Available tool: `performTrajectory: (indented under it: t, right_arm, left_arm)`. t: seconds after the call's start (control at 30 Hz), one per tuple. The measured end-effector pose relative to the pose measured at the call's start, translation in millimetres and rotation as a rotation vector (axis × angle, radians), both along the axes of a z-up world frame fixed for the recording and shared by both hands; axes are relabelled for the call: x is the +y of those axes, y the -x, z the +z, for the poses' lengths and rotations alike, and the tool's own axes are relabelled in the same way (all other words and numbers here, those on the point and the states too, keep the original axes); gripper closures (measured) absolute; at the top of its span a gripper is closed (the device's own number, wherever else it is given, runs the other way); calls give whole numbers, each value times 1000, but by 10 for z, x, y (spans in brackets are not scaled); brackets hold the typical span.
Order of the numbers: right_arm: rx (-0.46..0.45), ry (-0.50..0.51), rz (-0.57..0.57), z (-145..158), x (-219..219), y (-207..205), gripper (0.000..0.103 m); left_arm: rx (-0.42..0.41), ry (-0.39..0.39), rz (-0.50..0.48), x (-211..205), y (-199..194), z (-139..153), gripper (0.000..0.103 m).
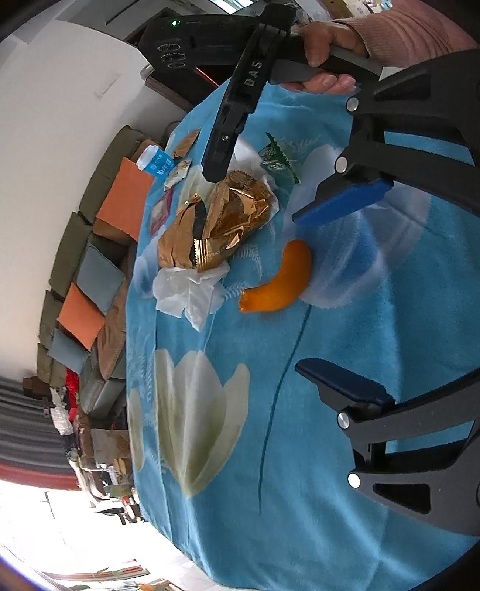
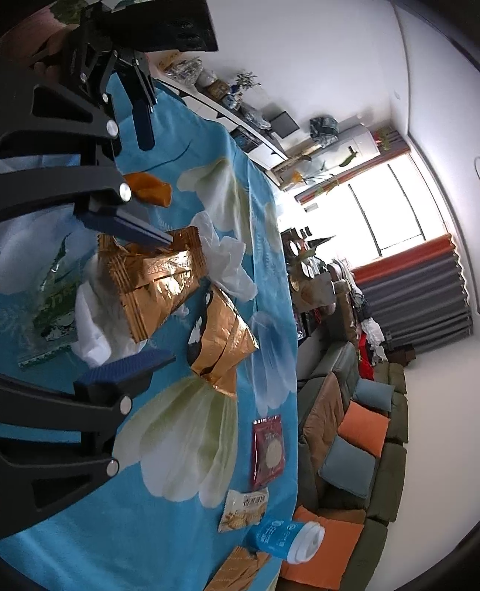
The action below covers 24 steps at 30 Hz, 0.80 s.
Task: Collect trash
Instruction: 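Grasp the orange peel with the left tool while the right tool grasps a gold snack wrapper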
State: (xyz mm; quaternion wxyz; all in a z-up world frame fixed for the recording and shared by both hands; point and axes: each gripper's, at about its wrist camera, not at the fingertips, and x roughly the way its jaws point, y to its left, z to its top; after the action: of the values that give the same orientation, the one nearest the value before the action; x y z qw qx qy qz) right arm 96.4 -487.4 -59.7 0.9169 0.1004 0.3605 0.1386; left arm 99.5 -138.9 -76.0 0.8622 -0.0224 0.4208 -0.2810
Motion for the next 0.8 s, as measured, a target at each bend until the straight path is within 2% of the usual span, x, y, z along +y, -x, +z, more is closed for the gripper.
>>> performTrajectory:
  t: [0.23, 0.3, 0.33, 0.57, 0.8]
  right_arm:
    - [39, 47, 51, -70, 117, -105, 46]
    - [43, 57, 57, -84, 135, -99, 51]
    - [46, 57, 60, -89, 134, -96, 56]
    - [34, 56, 71, -60, 108, -35, 58]
    - [0, 15, 75, 62, 72, 64, 59]
  left_arm:
    - [66, -11, 0, -67, -184, -72, 41]
    - [76, -11, -2, -81, -214, -84, 45]
    - [81, -7, -5, -87, -218, -87, 48]
    - [115, 36, -21, -96, -252, -123, 69]
    - [109, 45, -19, -74, -194, -115, 72]
